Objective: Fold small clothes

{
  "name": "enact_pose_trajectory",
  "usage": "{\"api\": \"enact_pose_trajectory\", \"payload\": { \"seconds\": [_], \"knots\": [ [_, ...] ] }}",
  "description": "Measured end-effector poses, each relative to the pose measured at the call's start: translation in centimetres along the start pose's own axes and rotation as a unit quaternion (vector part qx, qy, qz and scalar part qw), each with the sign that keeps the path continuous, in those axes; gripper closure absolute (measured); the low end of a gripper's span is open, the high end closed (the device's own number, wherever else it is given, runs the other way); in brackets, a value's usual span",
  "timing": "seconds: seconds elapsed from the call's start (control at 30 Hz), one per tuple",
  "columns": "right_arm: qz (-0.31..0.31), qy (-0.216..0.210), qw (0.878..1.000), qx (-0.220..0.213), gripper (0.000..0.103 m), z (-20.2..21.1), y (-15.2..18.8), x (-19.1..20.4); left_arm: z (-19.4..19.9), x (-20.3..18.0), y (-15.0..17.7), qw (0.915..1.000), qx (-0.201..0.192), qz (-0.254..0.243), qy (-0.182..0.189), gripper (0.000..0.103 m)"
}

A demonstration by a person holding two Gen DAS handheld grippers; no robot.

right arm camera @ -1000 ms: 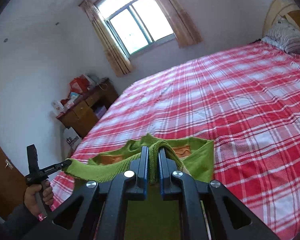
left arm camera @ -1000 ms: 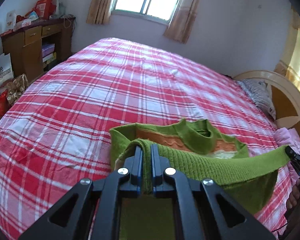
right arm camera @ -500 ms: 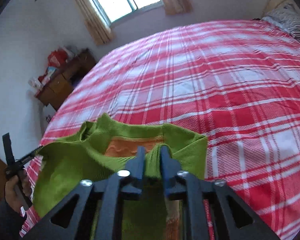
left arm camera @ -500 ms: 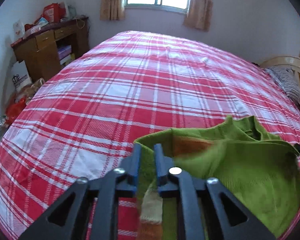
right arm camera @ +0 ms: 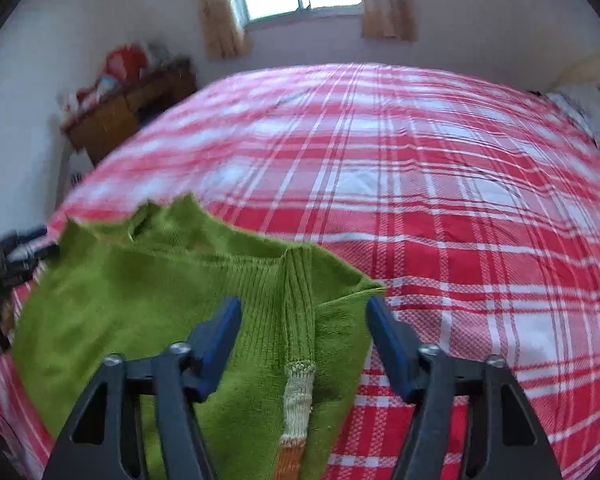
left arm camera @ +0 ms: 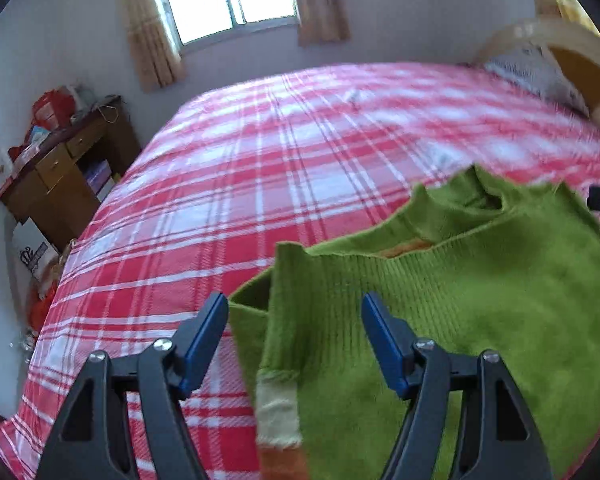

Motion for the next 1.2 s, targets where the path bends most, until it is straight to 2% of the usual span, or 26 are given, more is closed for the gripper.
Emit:
{"api": "enact_pose_trajectory", "payload": {
  "seconds": [0.07, 0.1, 0.13, 0.2, 0.3, 0.47, 0.53, 0.6, 0.67, 0.7, 0.77, 0.8, 0.83, 0.9, 0.93, 0.97, 1.03, 1.1, 1.13, 1.2],
  "knots": [
    [0.020, 0.000, 1.000, 0.017, 0.063, -1.1, 0.4, 0.6, -1.7, 0.5, 0.5, 0.9997, 0.024, 0.010, 0.001, 0.063],
    [0.030, 0.002, 0.999, 0.033, 0.077, -1.8, 0.9, 0.9, -2.5, 0.7, 0.8, 0.9991, 0.038, 0.017, 0.011, 0.088],
    [0.037, 0.005, 0.998, 0.040, 0.092, -2.3, 1.2, 1.1, -2.7, 0.8, 1.1, 0.9986, 0.043, 0.024, 0.018, 0.095],
    [0.052, 0.011, 0.998, 0.036, 0.097, -2.4, 1.3, 1.4, -2.0, 1.0, 0.7, 0.9988, 0.018, 0.036, 0.026, 0.097],
    [0.048, 0.018, 0.999, -0.002, 0.098, -0.8, 0.2, 1.0, -0.1, 1.1, -0.3, 0.9984, -0.022, 0.042, 0.033, 0.097],
    [0.026, 0.033, 0.997, -0.064, 0.098, 1.6, -2.2, 0.1, 1.0, 1.9, -1.7, 0.9949, -0.063, 0.073, 0.031, 0.097],
    [0.020, 0.046, 0.997, -0.058, 0.098, 0.8, -2.5, -0.2, -0.3, 2.0, -1.7, 0.9970, -0.047, 0.061, 0.008, 0.097],
    [0.018, 0.058, 0.997, -0.039, 0.098, -1.0, -2.2, -0.4, -2.5, 2.0, -1.3, 0.9978, -0.020, 0.063, 0.002, 0.097],
    [0.023, 0.071, 0.997, -0.018, 0.098, -2.7, -1.4, -0.5, -3.7, 2.1, -0.3, 0.9981, 0.010, 0.060, -0.004, 0.095],
    [0.019, 0.071, 0.997, 0.000, 0.096, -3.7, -0.9, -0.5, -3.8, 2.2, -0.2, 0.9982, 0.016, 0.056, -0.017, 0.089],
    [0.014, 0.085, 0.996, 0.003, 0.078, -3.9, -0.5, -1.2, -2.8, 2.3, -0.5, 0.9981, 0.002, 0.056, -0.025, 0.083],
    [0.010, 0.098, 0.995, 0.000, 0.059, -3.5, -0.5, -1.6, -1.8, 2.3, -0.7, 0.9980, -0.013, 0.058, -0.022, 0.077],
    [0.004, 0.108, 0.994, -0.005, 0.053, -2.9, -0.5, -1.9, -1.0, 2.2, -0.8, 0.9979, -0.022, 0.058, -0.020, 0.068],
    [-0.014, 0.116, 0.993, -0.024, 0.053, -0.7, -0.9, -2.5, 1.2, 2.1, -0.5, 0.9972, -0.040, 0.059, -0.021, 0.052],
    [-0.023, 0.113, 0.993, -0.036, 0.053, 0.6, -1.1, -2.6, 2.1, 2.0, -0.3, 0.9968, -0.049, 0.061, -0.018, 0.049],
    [-0.034, 0.100, 0.993, -0.047, 0.053, 2.2, -1.1, -2.2, 2.9, 1.7, 0.0, 0.9966, -0.055, 0.060, -0.014, 0.048],
    [-0.046, 0.034, 0.996, -0.063, 0.053, 4.9, -0.8, -0.2, 4.3, 0.9, 1.4, 0.9969, -0.057, 0.054, -0.008, 0.040],
    [-0.025, -0.024, 0.997, -0.070, 0.053, 6.9, 0.6, 2.8, 5.3, 0.0, 3.4, 0.9972, -0.055, 0.050, 0.000, 0.031],
    [-0.009, -0.032, 0.997, -0.066, 0.053, 7.2, 1.6, 4.0, 5.4, -0.3, 4.0, 0.9975, -0.053, 0.047, -0.003, 0.028],
    [0.014, -0.035, 0.998, -0.051, 0.053, 7.2, 3.7, 5.6, 5.5, -0.7, 5.7, 0.9981, -0.047, 0.035, -0.018, 0.028]
  ]
}}
Point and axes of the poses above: each gripper's, at about its wrist camera, not at the fingertips, and z roughly against the way its jaws point, x to its left, y to its underside, the point moved 10 cm from there along -z, roughly the way its jaws point, and after that the axes turned 10 degrees about y, right-handed, at the moved point
